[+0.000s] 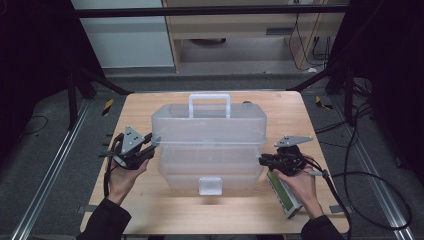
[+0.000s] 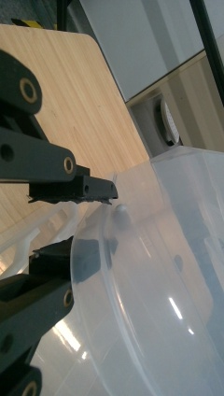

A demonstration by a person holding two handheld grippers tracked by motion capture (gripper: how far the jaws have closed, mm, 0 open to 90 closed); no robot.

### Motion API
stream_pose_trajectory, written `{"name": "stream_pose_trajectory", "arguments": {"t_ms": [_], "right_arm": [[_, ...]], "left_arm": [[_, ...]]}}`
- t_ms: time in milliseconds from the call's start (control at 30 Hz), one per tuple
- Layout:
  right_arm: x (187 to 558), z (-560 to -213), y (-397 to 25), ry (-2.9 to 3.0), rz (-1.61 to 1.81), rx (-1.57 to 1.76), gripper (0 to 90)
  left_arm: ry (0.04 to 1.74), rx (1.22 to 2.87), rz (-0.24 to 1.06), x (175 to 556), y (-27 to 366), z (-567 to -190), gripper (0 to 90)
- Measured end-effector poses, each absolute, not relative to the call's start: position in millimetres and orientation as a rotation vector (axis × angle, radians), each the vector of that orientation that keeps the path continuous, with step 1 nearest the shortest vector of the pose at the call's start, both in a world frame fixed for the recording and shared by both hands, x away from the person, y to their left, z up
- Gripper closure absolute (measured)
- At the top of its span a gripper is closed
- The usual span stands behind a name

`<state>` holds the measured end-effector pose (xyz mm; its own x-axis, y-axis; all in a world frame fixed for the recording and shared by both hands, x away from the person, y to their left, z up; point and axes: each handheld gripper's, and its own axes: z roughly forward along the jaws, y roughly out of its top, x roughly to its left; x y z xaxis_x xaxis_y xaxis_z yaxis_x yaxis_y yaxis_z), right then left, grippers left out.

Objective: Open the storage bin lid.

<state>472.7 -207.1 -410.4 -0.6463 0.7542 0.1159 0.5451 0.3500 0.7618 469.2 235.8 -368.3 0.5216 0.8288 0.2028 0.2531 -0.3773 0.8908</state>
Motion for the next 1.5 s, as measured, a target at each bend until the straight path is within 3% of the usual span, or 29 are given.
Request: {"name": "stream_pose_trajectory", "arguments": {"t_ms": [1500], "right_arm": [[473, -409, -207, 2.379, 1.177, 1.152, 77.9]], "left_arm": [[1.011, 1.765, 0.862, 527, 225, -320, 75.9]]}}
